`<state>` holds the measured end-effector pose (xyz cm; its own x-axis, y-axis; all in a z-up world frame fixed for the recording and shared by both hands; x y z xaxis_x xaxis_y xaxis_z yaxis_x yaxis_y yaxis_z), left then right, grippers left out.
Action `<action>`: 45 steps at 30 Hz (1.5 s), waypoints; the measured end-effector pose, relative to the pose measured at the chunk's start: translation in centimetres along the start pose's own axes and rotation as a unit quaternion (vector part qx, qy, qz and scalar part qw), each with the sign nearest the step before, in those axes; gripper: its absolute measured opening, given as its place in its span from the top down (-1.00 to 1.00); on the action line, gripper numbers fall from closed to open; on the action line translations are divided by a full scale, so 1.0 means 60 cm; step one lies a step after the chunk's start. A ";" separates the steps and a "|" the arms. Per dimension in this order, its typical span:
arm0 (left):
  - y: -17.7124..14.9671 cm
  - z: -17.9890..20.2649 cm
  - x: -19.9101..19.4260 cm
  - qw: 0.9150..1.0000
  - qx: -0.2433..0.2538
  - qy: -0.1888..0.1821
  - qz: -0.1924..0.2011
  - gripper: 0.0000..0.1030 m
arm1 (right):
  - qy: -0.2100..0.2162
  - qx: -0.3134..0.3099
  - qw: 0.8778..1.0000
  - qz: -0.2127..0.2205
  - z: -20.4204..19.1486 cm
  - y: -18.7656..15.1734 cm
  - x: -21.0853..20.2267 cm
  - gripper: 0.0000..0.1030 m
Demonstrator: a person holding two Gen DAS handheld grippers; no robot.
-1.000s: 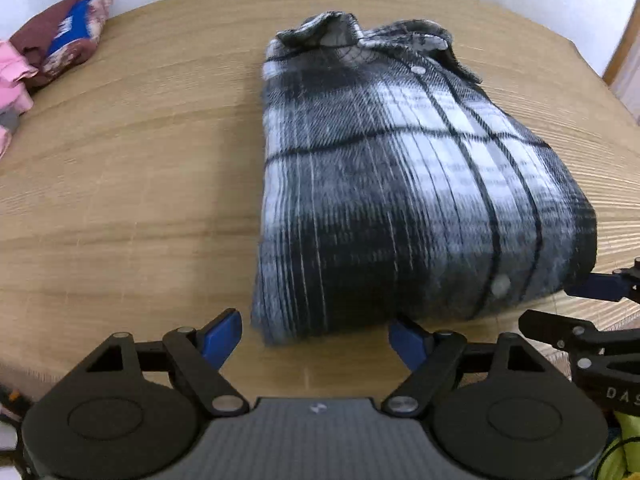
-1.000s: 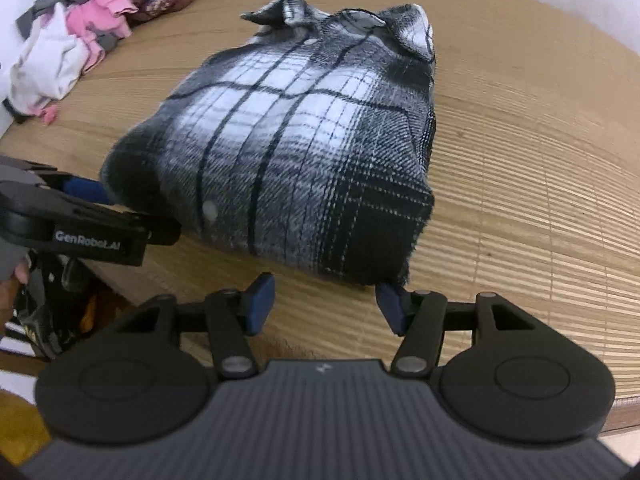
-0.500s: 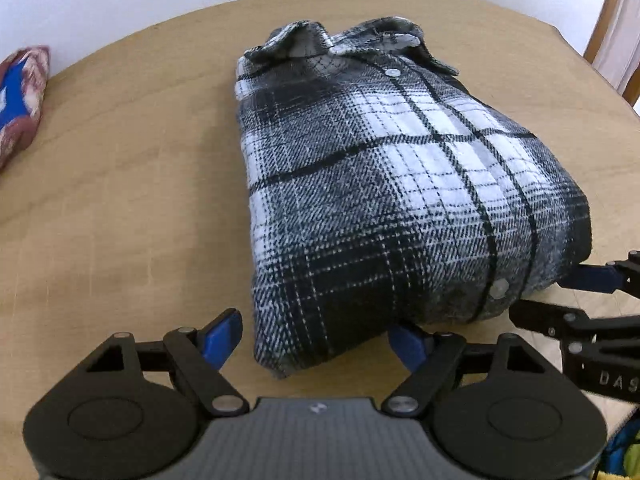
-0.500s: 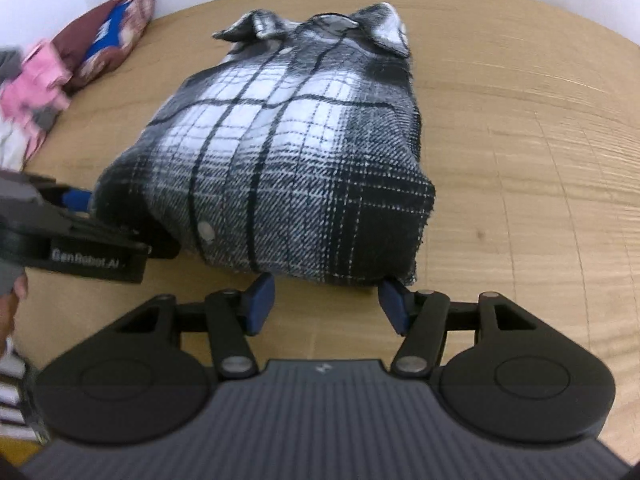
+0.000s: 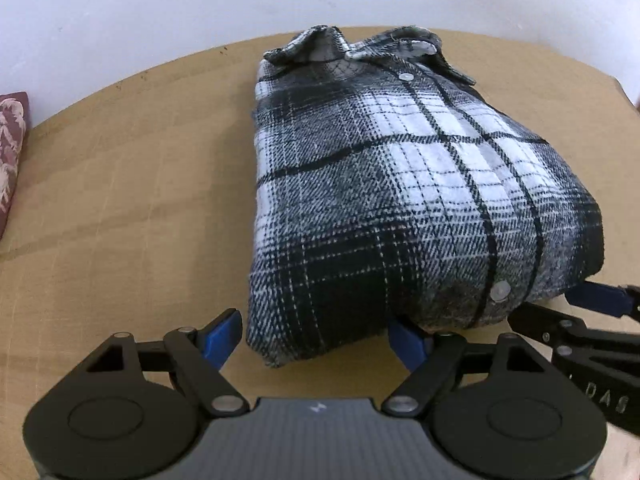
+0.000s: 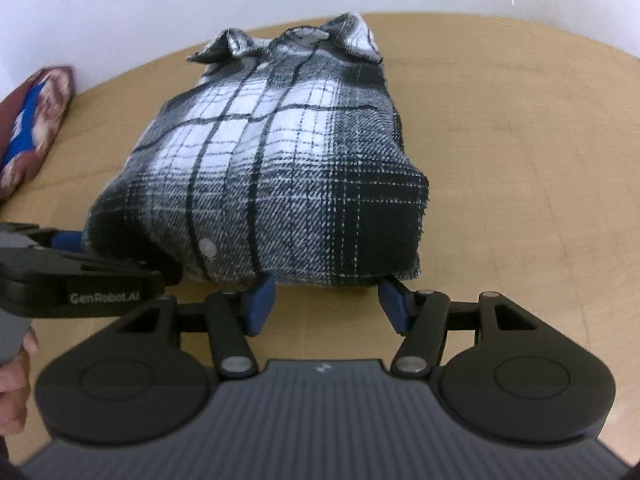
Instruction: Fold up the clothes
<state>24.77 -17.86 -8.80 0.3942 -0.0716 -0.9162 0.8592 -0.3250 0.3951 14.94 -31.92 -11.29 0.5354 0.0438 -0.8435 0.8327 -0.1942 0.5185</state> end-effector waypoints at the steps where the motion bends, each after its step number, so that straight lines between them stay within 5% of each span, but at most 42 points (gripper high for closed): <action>1: -0.005 -0.006 0.002 1.000 -0.004 -0.002 0.002 -0.61 | -0.008 -0.003 1.000 0.009 0.002 0.013 0.009 -0.18; 11: -0.032 -0.003 0.032 0.999 -0.030 0.003 0.024 -0.60 | -0.049 -0.005 0.998 0.046 0.016 0.076 0.069 -0.12; 16: -0.057 -0.007 -0.047 0.997 -0.053 0.013 0.048 -0.57 | -0.013 -0.021 0.996 0.091 -0.024 0.071 -0.016 -0.13; 21: -0.040 -0.011 -0.104 0.994 -0.081 0.014 0.069 -0.59 | -0.034 -0.057 0.989 0.135 -0.036 0.108 -0.080 -0.13; 25: -0.028 -0.017 -0.125 0.993 -0.090 0.003 0.077 -0.60 | -0.034 -0.051 0.990 0.123 -0.030 0.121 -0.096 -0.13; 34: -0.016 -0.011 -0.177 0.993 -0.041 0.032 0.102 -0.60 | -0.018 -0.052 0.990 0.127 -0.040 0.102 -0.153 -0.13; 45: -0.136 0.003 -0.219 0.997 -0.022 0.023 0.070 -0.74 | -0.018 -0.051 0.991 0.121 -0.054 0.013 -0.238 -0.13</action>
<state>12.53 -14.44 -0.01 0.5243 -0.0693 -0.8487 0.8083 -0.2731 0.5216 8.42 -29.50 1.66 0.7178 -0.0278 -0.6957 0.6909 -0.0951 0.7167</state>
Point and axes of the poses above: each gripper's, at about its wrist camera, not at the fingertips, and x roughly the way its jaws point, z to its right, y to its top, the point moved 4 cm from there along x, roughly the way its jaws point, and after that the axes turned 6 degrees about -z, right-handed, at the moved point
